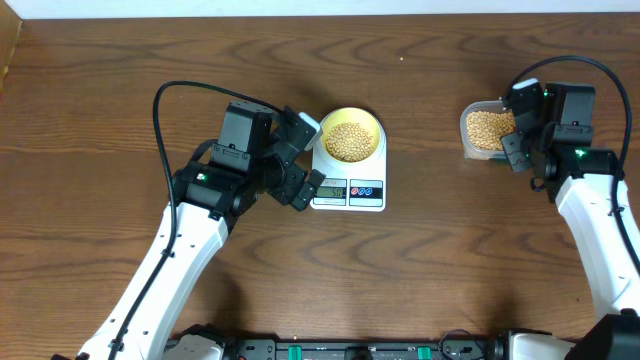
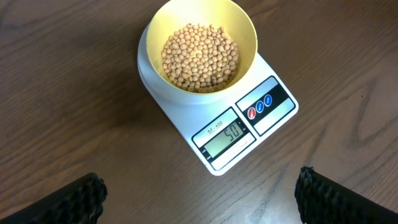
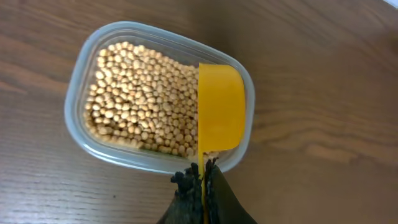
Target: Scoop item into bowl and weigh 50g on scale
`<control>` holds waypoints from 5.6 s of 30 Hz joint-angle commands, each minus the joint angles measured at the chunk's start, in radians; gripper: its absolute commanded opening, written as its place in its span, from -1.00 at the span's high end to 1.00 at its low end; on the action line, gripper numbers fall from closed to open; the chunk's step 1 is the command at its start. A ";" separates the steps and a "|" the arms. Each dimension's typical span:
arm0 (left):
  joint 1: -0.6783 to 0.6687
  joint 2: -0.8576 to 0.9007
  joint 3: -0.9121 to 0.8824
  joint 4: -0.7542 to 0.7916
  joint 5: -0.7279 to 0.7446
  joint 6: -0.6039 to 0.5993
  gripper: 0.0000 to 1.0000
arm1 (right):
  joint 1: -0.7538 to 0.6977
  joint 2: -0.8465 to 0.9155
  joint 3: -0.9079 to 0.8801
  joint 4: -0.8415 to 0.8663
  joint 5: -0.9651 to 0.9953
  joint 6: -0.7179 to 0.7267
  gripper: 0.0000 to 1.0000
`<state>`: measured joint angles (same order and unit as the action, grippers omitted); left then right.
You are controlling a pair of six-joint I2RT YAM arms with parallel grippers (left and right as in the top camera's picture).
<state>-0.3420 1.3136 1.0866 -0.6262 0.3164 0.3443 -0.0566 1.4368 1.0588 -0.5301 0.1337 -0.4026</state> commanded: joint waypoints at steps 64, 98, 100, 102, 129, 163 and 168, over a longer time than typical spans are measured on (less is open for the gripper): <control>0.004 -0.007 -0.003 -0.002 0.012 0.003 -0.98 | -0.020 0.057 0.007 -0.019 0.029 0.575 -0.99; 0.004 -0.007 -0.003 -0.002 0.012 0.003 -0.98 | -0.021 -0.094 0.007 -0.013 -0.137 0.476 -0.99; 0.004 -0.007 -0.003 -0.002 0.012 0.003 -0.97 | -0.021 -0.094 0.007 -0.013 -0.137 0.476 -0.99; 0.004 -0.007 -0.003 -0.002 0.012 0.003 -0.98 | -0.020 -0.094 0.007 -0.013 -0.137 0.476 -0.99; 0.004 -0.007 -0.003 -0.002 0.012 0.003 -0.98 | -0.021 -0.094 0.007 -0.013 -0.137 0.476 -0.99; 0.004 -0.007 -0.003 -0.002 0.012 0.003 -0.98 | -0.021 -0.094 0.007 -0.013 -0.137 0.476 -0.98; 0.004 -0.007 -0.003 -0.002 0.012 0.003 -0.98 | -0.021 -0.094 0.007 -0.013 -0.137 0.476 -0.99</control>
<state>-0.3420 1.3136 1.0866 -0.6262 0.3164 0.3443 -0.0818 1.3544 1.0588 -0.5419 -0.0013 0.0864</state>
